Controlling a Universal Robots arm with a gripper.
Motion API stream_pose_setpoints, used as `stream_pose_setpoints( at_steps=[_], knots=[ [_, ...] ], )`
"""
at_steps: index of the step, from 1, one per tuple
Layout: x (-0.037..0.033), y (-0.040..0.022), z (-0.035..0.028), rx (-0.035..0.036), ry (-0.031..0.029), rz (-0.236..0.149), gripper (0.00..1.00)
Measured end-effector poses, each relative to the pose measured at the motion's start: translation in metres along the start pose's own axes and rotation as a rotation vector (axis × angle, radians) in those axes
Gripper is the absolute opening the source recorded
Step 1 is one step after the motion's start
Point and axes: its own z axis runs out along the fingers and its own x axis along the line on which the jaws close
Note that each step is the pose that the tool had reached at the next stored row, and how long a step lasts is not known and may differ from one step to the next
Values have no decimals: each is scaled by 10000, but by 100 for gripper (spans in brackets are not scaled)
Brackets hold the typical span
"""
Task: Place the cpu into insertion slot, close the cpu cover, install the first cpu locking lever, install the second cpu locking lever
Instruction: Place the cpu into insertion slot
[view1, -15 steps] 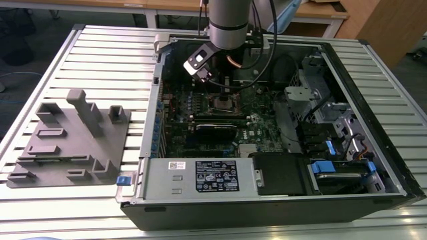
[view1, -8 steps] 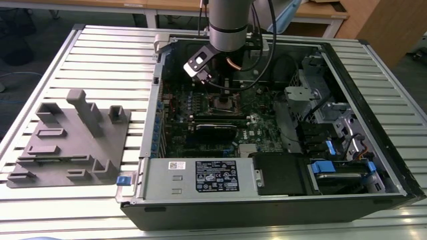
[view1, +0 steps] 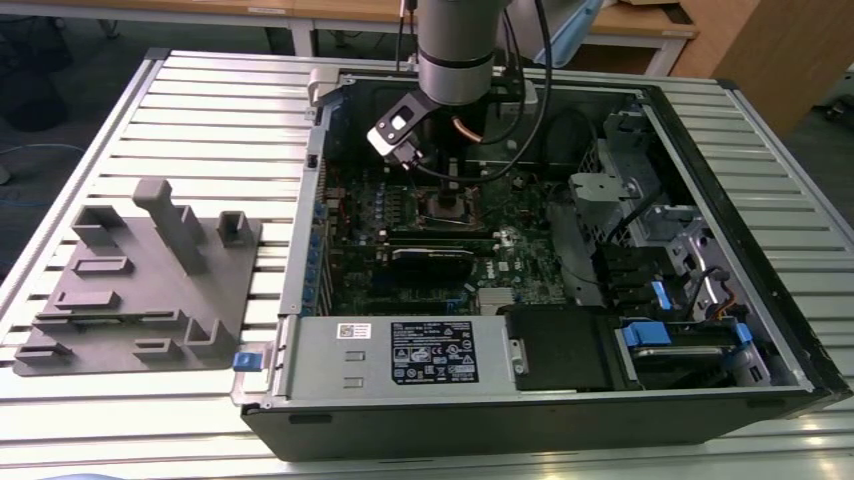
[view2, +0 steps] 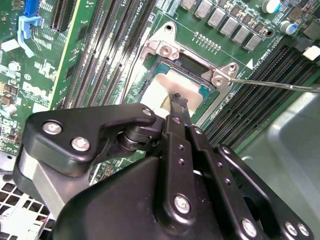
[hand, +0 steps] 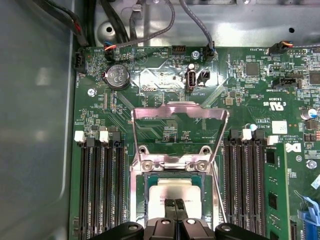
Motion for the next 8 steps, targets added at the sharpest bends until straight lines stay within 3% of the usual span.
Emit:
stream_pose_setpoints(
  at_steps=[8],
  knots=[
    [-1,-3,34,3,-5,-1,11]
  ],
)
